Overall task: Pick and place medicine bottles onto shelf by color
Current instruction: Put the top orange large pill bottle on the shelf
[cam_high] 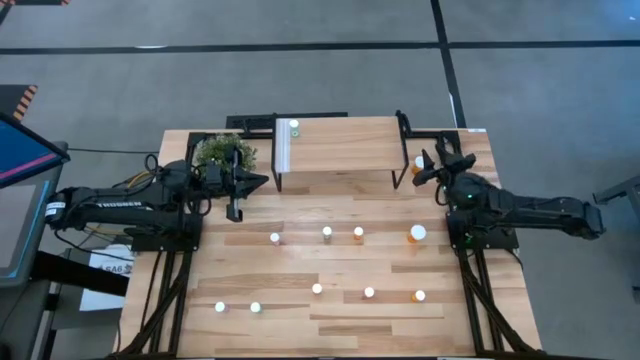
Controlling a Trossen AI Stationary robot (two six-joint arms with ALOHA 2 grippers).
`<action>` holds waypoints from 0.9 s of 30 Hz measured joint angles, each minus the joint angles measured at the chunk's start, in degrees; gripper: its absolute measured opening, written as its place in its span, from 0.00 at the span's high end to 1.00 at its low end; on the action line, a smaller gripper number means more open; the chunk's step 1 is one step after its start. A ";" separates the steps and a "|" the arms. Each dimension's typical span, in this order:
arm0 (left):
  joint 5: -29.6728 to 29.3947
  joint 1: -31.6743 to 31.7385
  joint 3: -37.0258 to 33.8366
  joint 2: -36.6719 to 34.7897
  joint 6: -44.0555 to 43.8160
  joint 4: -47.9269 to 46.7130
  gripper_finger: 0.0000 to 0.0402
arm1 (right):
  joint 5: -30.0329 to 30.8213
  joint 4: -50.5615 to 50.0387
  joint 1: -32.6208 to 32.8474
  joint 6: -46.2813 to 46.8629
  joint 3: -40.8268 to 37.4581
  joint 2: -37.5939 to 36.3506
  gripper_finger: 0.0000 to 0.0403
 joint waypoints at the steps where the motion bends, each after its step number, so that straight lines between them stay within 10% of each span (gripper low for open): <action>1: 0.00 0.00 0.00 0.00 0.00 -0.12 1.00 | 0.03 -2.14 -0.32 2.19 0.00 0.27 0.43; 10: 0.00 0.00 0.00 0.00 -0.04 -0.75 1.00 | -7.18 -17.85 -5.14 17.46 0.00 0.84 0.38; 27: 0.01 0.00 0.00 0.00 -0.02 -0.70 1.00 | -23.96 -20.76 -18.01 17.59 0.02 0.84 0.38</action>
